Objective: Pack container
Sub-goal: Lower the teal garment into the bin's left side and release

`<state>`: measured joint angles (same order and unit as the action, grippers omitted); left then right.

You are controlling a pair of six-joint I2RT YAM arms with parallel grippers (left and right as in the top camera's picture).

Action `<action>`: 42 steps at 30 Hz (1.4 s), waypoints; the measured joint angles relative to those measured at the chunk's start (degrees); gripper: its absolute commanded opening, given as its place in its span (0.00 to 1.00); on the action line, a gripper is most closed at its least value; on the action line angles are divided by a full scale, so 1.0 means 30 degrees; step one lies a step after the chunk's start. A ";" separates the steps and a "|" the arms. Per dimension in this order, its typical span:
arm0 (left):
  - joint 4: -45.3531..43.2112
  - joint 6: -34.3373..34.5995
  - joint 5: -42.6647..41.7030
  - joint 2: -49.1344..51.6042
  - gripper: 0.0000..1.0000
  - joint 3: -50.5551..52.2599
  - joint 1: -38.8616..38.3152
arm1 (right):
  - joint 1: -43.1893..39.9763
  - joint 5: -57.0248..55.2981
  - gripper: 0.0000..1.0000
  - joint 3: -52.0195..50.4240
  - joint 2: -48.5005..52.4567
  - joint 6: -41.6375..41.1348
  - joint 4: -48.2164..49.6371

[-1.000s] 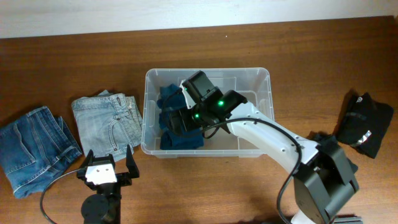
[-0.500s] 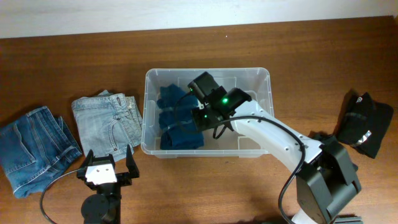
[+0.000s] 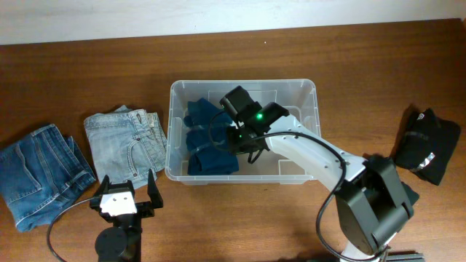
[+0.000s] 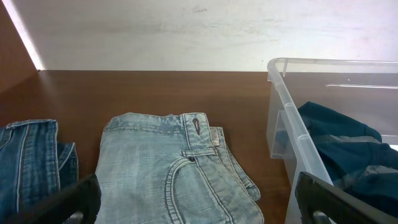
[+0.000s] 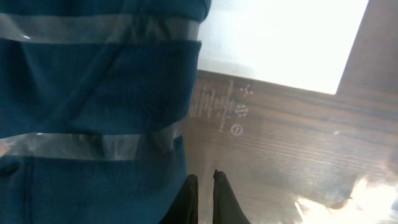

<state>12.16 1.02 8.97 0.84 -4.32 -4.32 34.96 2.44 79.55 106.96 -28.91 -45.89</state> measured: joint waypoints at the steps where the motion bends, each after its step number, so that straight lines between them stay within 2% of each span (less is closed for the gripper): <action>1: 0.0000 0.0000 0.0000 0.0000 0.99 0.0000 0.0000 | 0.0000 0.0073 0.04 0.0000 0.0102 -0.0117 0.0000; 30: 0.0000 0.0000 0.0000 0.0000 0.99 0.0000 0.0000 | 0.0255 0.3934 0.08 0.0000 0.0284 -0.0437 0.0175; 38: 0.0000 0.0000 0.0000 0.0000 0.99 0.0000 0.0000 | 0.0248 0.5989 0.04 0.0000 0.0291 -0.0459 0.1093; 42: 0.0000 0.0000 0.0000 0.0000 0.99 0.0000 0.0000 | 0.0066 0.6900 0.09 0.0000 0.0299 -0.0087 0.1384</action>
<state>12.16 1.02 8.97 0.84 -4.32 -4.32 35.16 23.14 79.55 107.85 -29.17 -41.74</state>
